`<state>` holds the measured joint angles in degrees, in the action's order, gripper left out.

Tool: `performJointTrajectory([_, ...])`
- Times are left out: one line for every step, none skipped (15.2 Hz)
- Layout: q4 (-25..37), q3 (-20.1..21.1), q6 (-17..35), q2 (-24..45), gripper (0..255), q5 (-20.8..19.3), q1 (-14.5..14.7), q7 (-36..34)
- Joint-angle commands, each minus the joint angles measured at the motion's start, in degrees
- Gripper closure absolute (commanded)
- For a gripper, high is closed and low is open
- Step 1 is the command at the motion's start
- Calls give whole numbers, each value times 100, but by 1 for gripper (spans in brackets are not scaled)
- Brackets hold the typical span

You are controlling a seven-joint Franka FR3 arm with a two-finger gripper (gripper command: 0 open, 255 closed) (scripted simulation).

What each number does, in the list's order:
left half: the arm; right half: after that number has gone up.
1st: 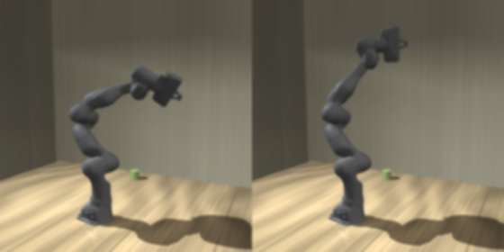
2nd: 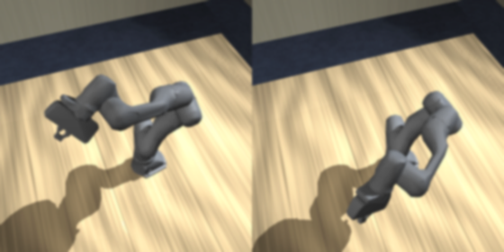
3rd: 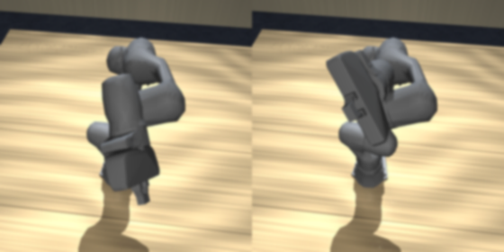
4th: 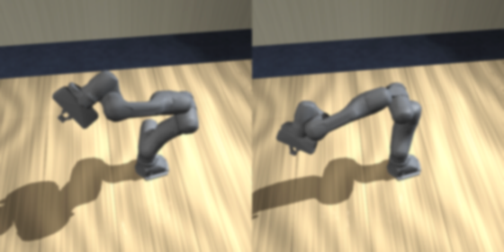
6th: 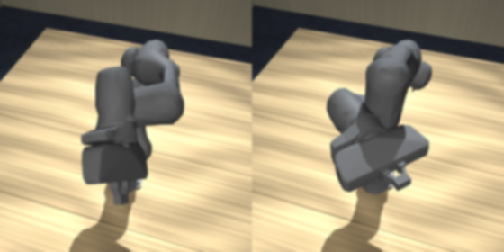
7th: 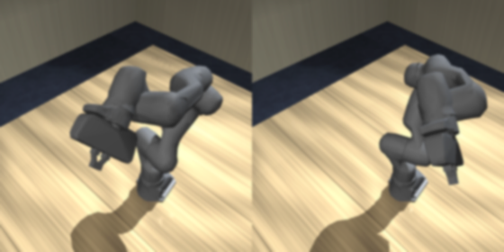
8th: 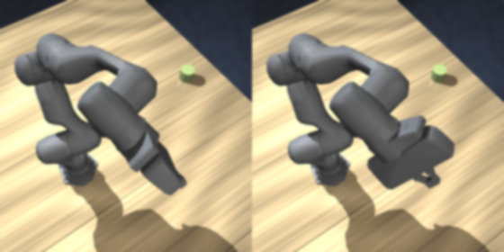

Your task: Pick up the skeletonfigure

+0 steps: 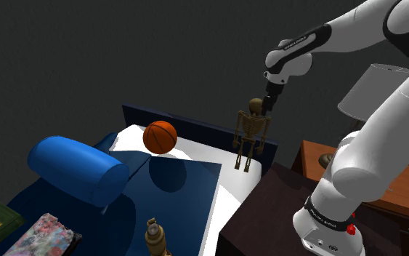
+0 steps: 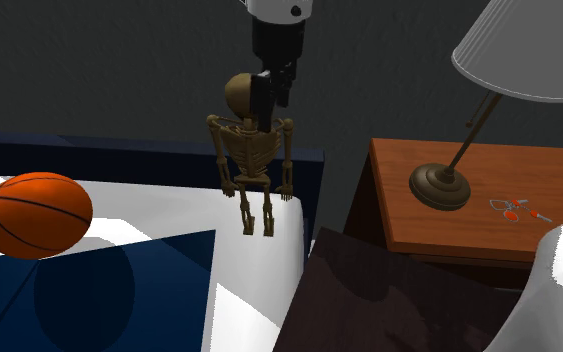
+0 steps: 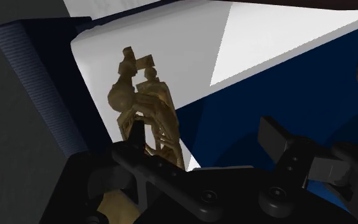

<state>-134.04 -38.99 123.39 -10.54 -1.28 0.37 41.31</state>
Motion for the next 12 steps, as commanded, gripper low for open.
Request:
performJointTrajectory([195, -248, 189, 532, 0, 425, 62, 550])
performJointTrajectory([328, -343, 247, 828, 0, 686, 70, 841])
performJointTrajectory([471, -414, 288, 1134, 0, 968, 55, 1140])
performJointTrajectory([589, -435, 306, 1374, 0, 1191, 11, 1370])
performJointTrajectory([562, -412, 373, 1436, 0, 1253, -12, 1419])
performJointTrajectory([537, -400, 439, 1499, 0, 1317, -25, 1471])
performJointTrajectory([512, -388, 504, 1564, 0, 1384, -36, 1524])
performJointTrajectory([490, -377, 568, 1630, 0, 1453, -47, 1578])
performJointTrajectory([468, -364, 631, 1698, 0, 1525, -58, 1634])
performJointTrajectory([449, -349, 694, 1766, 0, 1598, -70, 1691])
performJointTrajectory([430, -332, 755, 1836, 0, 1673, -84, 1748])
performJointTrajectory([421, -320, 790, 1876, 0, 1716, -94, 1782])
